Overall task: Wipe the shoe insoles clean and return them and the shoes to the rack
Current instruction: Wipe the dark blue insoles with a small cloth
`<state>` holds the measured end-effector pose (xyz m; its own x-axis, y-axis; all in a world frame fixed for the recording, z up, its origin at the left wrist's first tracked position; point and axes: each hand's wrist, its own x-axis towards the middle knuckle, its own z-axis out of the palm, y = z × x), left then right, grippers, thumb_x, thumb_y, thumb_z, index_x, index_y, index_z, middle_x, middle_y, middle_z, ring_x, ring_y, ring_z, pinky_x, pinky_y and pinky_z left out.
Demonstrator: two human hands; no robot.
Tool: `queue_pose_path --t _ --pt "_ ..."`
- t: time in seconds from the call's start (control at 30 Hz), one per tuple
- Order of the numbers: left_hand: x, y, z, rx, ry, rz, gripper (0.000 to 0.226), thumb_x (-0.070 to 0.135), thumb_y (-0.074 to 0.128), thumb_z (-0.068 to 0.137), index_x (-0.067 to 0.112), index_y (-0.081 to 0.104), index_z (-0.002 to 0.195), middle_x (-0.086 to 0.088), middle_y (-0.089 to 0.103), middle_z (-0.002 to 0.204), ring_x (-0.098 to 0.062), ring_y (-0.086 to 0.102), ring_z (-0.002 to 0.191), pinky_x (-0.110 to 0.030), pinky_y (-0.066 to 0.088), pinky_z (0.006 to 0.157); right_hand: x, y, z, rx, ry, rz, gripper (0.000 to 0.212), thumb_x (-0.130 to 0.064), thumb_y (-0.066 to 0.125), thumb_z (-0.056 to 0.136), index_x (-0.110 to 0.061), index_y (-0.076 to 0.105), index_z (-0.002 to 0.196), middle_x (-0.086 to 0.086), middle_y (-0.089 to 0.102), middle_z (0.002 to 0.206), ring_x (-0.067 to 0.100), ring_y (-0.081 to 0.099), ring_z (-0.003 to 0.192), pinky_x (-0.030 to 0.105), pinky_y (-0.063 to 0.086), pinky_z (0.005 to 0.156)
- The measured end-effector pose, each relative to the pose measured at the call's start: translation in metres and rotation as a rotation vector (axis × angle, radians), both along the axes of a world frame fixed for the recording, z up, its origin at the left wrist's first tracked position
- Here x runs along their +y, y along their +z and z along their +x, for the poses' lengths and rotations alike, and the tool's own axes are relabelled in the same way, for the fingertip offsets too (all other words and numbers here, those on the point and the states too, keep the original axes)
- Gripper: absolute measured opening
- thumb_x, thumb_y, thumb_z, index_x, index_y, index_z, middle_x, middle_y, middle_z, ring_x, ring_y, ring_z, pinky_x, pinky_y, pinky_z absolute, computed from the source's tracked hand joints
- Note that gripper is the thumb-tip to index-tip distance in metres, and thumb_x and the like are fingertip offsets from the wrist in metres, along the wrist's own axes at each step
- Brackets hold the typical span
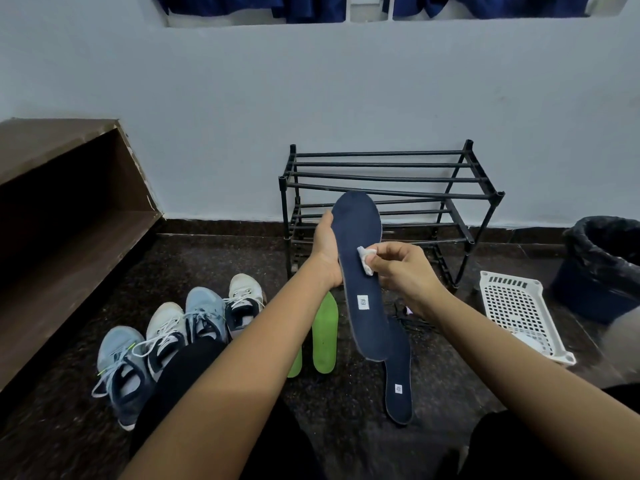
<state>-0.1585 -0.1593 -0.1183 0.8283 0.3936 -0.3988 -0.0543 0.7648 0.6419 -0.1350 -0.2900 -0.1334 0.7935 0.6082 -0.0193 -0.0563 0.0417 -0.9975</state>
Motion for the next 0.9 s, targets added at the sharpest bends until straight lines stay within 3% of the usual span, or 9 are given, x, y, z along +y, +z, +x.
queue_pose_path --t 0.1,0.17,0.23,0.3,0.37,0.5,0.63,0.83,0.9 --pt "-0.001 -0.008 0.000 0.165 0.001 0.163 0.026 0.033 0.045 0.095 0.019 0.054 0.075 0.002 0.059 0.066 -0.017 0.052 0.060 -0.026 0.038 0.055 -0.003 -0.015 0.010 -0.027 -0.075 -0.068 0.011 -0.007 0.066 0.087 0.004 0.066 0.082 0.011 0.064 0.074 0.015 0.058 0.064 0.021 0.049 0.057" --pt "0.000 -0.008 -0.003 0.322 0.031 0.319 0.020 0.029 0.043 0.095 0.017 0.051 0.081 -0.001 0.057 0.075 -0.017 0.049 0.065 -0.026 0.037 0.057 -0.004 -0.029 0.019 -0.019 -0.116 -0.125 0.012 -0.008 0.068 0.085 0.004 0.067 0.082 0.010 0.064 0.072 0.014 0.058 0.065 0.024 0.050 0.062" --pt "0.002 -0.008 -0.003 0.392 0.024 0.412 0.021 0.031 0.042 0.098 0.017 0.053 0.109 -0.006 0.058 0.099 -0.019 0.050 0.081 -0.030 0.037 0.071 -0.005 -0.049 0.028 -0.003 -0.156 -0.207 0.011 -0.011 0.070 0.083 -0.004 0.069 0.074 0.004 0.065 0.066 0.009 0.056 0.057 0.022 0.046 0.055" --pt "0.006 -0.013 0.001 0.420 0.001 0.492 0.046 0.034 0.044 0.099 0.014 0.043 0.140 -0.009 0.052 0.131 -0.025 0.050 0.111 -0.032 0.035 0.084 -0.006 -0.073 0.034 0.036 -0.195 -0.277 0.016 -0.014 0.071 0.082 -0.011 0.068 0.066 0.000 0.063 0.059 0.007 0.050 0.049 0.020 0.039 0.047" --pt "0.011 -0.023 0.006 0.454 -0.054 0.596 0.054 0.036 0.048 0.097 0.012 0.038 0.145 -0.010 0.046 0.142 -0.027 0.046 0.126 -0.034 0.038 0.095 -0.007 -0.095 0.037 0.062 -0.212 -0.326 0.020 -0.015 0.071 0.083 -0.011 0.068 0.063 -0.003 0.062 0.055 0.006 0.048 0.048 0.019 0.038 0.047" --pt "0.014 -0.054 0.011 0.560 -0.163 0.764 0.050 0.033 0.053 0.095 0.007 0.047 0.138 -0.016 0.050 0.141 -0.034 0.048 0.127 -0.044 0.040 0.108 -0.007 -0.136 0.041 0.113 -0.236 -0.402 0.014 -0.011 0.072 0.082 -0.005 0.070 0.069 -0.004 0.064 0.056 0.001 0.056 0.053 0.007 0.039 0.049" --pt "0.009 -0.112 0.015 0.687 -0.220 0.714 0.049 0.030 0.053 0.095 0.006 0.047 0.136 -0.013 0.052 0.137 -0.033 0.049 0.124 -0.042 0.042 0.104 -0.004 -0.181 0.049 0.173 -0.231 -0.527 0.012 -0.004 0.070 0.077 -0.013 0.071 0.068 0.000 0.071 0.076 0.012 0.064 0.081 0.015 0.047 0.067" --pt "-0.011 -0.213 -0.005 0.817 -0.261 0.438 0.040 0.025 0.053 0.097 0.003 0.050 0.130 -0.009 0.055 0.102 -0.031 0.058 0.103 -0.039 0.046 0.091 -0.001 -0.241 0.057 0.248 -0.229 -0.642 0.007 -0.005 0.069 0.077 -0.011 0.073 0.076 0.003 0.071 0.084 0.013 0.062 0.082 0.014 0.043 0.055" --pt "-0.012 -0.240 -0.013 0.861 -0.264 0.398 0.038 0.024 0.053 0.097 0.005 0.051 0.130 -0.010 0.058 0.107 -0.026 0.057 0.095 -0.037 0.047 0.088 0.001 -0.260 0.059 0.282 -0.224 -0.670 0.006 -0.006 0.069 0.078 -0.010 0.072 0.076 0.004 0.071 0.084 0.015 0.062 0.083 0.015 0.042 0.054"
